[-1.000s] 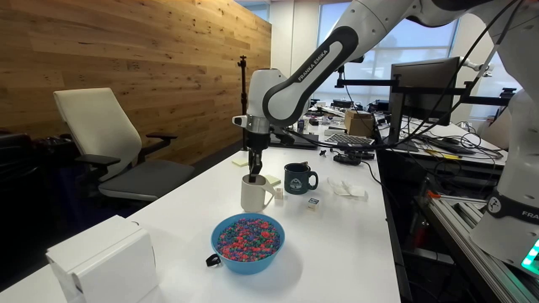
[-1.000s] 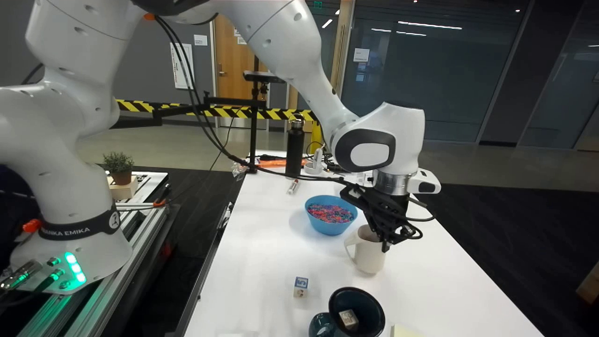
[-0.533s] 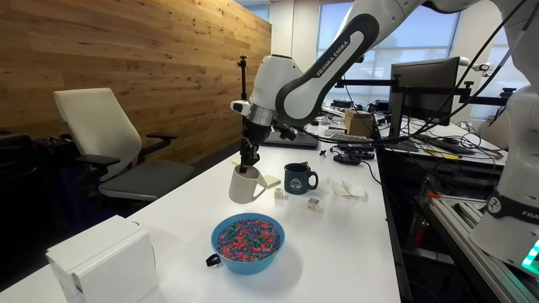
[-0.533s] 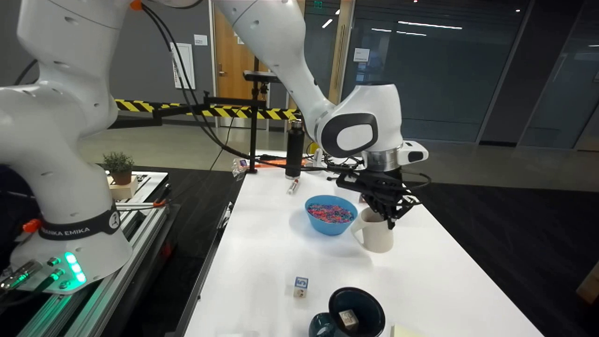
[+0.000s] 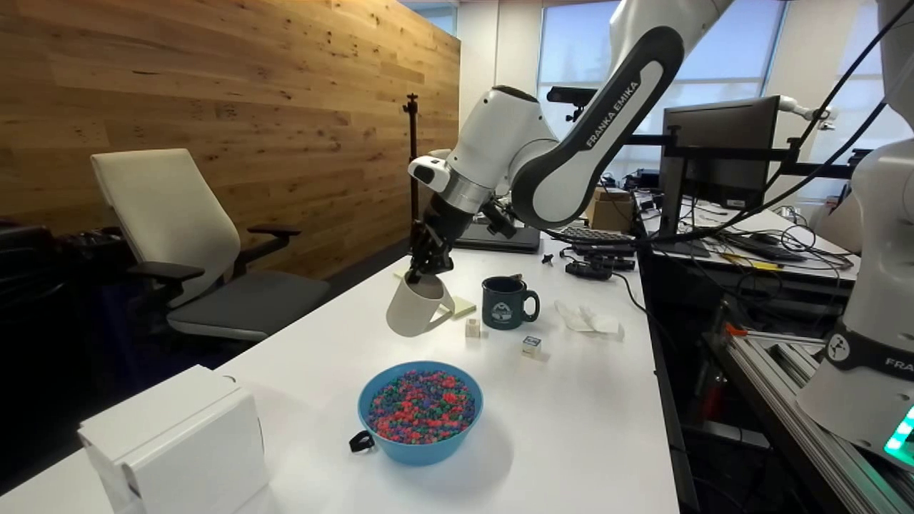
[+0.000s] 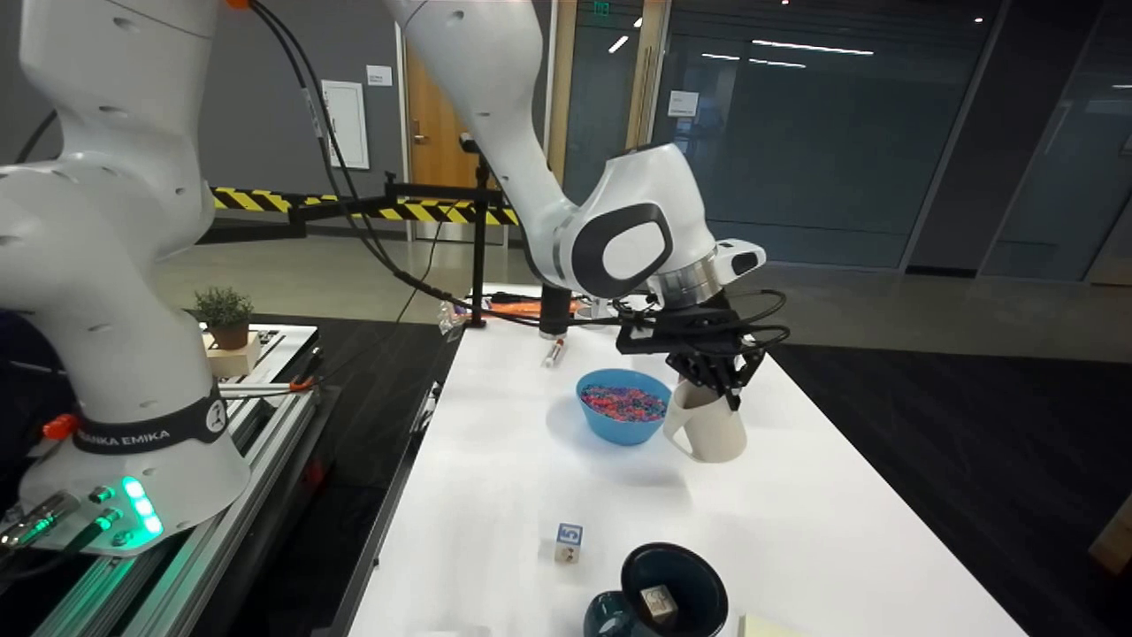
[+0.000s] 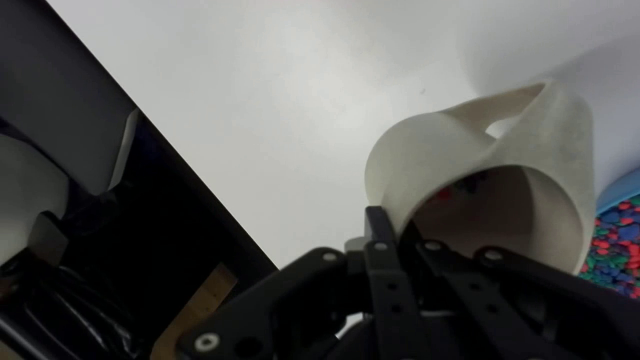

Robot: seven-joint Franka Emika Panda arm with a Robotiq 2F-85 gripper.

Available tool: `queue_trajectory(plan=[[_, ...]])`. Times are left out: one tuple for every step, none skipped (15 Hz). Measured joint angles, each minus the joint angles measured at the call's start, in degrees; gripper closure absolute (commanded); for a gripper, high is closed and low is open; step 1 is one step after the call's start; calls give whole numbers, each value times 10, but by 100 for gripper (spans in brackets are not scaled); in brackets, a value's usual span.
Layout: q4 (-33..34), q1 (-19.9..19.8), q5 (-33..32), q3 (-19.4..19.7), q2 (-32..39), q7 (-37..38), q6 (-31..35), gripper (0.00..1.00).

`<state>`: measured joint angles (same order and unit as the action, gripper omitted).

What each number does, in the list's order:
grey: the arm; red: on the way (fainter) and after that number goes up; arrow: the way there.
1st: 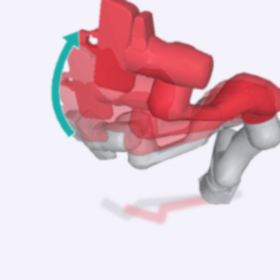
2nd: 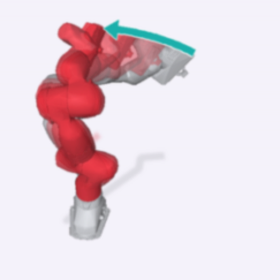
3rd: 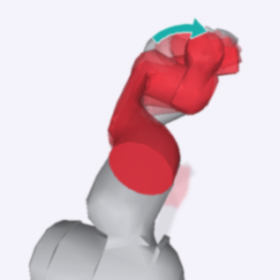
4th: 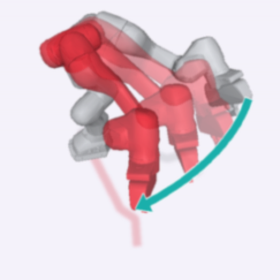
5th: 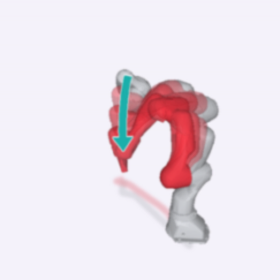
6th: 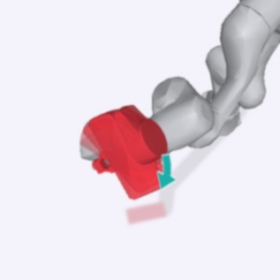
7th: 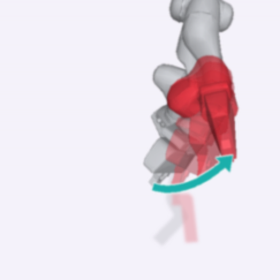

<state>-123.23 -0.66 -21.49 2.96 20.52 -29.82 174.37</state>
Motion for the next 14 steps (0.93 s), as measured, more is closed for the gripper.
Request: queue_trajectory(plan=[[-6, 17, -13, 20, -4, 8, 9, 99], [-9, 40, -29, 46, -7, 20, 13, 99], [-9, 69, -46, 77, -9, 39, 13, 99], [-8, 101, -65, 112, -11, 63, 13, 99], [-6, 136, -83, 150, -11, 91, 12, 99], [-3, 171, -99, 185, -12, 120, 10, 99], [1, 203, -112, 216, -11, 147, 6, 99], [5, 234, -122, 244, -11, 172, -2, 99], [7, 261, -129, 266, -11, 194, -12, 99], [9, 285, -134, 284, -10, 213, -23, 99], [9, 304, -135, 296, -9, 227, -33, 99], [9, 321, -135, 304, -8, 239, -44, 99], [9, 335, -135, 311, -6, 250, -51, 95], [8, 346, -135, 316, -4, 261, -58, 95]])
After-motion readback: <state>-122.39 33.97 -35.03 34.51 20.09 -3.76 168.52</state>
